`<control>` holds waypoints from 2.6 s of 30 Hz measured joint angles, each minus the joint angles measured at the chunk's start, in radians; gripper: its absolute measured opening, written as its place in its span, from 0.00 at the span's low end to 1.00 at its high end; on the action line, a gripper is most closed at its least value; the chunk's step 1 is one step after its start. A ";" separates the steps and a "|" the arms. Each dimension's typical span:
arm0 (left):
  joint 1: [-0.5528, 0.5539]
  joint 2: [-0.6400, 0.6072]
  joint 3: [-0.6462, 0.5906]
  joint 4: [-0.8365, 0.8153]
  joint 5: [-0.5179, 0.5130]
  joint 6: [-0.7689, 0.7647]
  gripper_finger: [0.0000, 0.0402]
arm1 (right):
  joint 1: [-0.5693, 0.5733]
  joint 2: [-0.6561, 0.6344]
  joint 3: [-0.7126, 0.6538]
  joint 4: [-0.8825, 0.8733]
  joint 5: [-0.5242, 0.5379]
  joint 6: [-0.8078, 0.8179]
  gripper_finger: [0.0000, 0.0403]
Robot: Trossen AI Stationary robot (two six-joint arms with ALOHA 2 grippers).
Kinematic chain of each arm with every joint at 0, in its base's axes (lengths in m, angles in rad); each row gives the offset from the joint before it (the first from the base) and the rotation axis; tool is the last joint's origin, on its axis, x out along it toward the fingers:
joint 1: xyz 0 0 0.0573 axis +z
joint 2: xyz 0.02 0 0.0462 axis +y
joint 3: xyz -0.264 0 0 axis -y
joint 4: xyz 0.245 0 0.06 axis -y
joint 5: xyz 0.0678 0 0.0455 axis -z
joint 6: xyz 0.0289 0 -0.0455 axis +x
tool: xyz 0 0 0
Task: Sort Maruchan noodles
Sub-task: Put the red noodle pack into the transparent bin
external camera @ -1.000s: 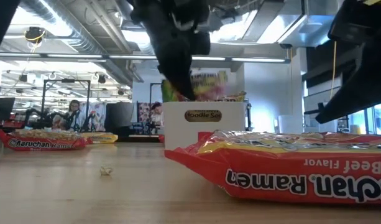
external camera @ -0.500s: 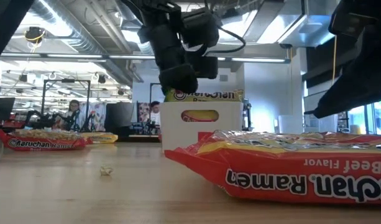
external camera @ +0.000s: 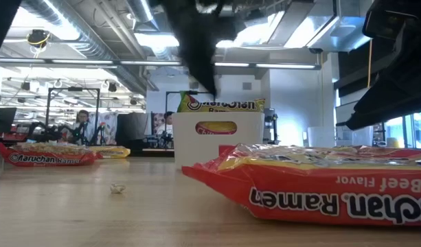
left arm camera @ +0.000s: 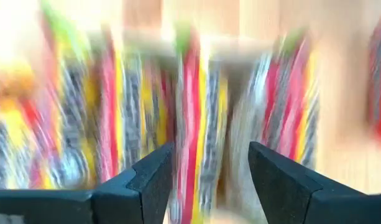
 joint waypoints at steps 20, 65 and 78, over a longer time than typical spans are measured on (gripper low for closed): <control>-0.458 -0.292 -0.514 0.481 -0.165 -0.471 0.50 | 0.000 0.000 0.000 0.084 -0.064 -0.019 0.60; -0.573 0.211 -0.584 1.362 -0.135 -0.634 0.50 | -0.102 0.223 0.000 0.536 -0.140 0.144 0.67; -0.561 0.162 -0.584 1.175 0.001 -0.644 0.50 | -0.117 0.164 0.000 0.615 -0.264 -0.070 0.60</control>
